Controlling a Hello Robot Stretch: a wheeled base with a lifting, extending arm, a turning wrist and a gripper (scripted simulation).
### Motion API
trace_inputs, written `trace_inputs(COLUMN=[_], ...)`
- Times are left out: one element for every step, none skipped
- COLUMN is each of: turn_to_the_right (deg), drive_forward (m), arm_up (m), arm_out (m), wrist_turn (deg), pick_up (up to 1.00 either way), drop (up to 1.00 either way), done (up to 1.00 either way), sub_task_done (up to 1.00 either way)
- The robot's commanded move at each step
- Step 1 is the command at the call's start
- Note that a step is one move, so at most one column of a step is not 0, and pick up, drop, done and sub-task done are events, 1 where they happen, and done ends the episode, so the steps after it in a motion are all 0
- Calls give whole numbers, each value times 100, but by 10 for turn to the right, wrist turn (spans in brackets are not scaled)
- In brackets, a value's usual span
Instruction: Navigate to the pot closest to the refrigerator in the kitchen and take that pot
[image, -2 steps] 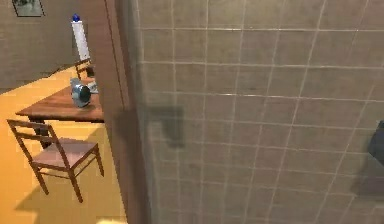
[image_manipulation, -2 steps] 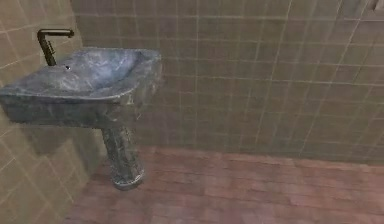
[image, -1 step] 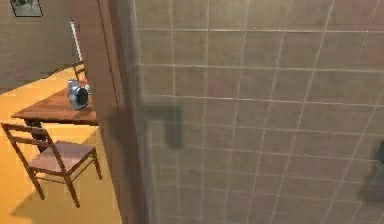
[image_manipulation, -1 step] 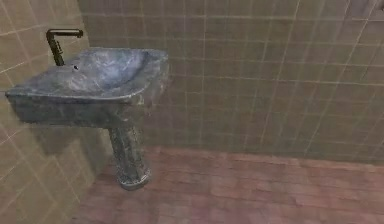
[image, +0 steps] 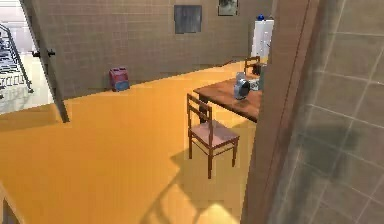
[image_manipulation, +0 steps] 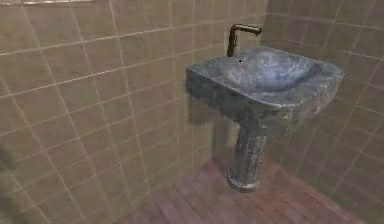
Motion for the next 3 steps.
trace_inputs(turn_to_the_right=[-360,0,120], drive_forward=[0,10,0], arm_up=[0,0,0], arm_out=[0,0,0], wrist_turn=[0,0,0], pick_up=[0,0,0], drop=[0,0,0], done=[0,0,0], sub_task_done=[0,0,0])
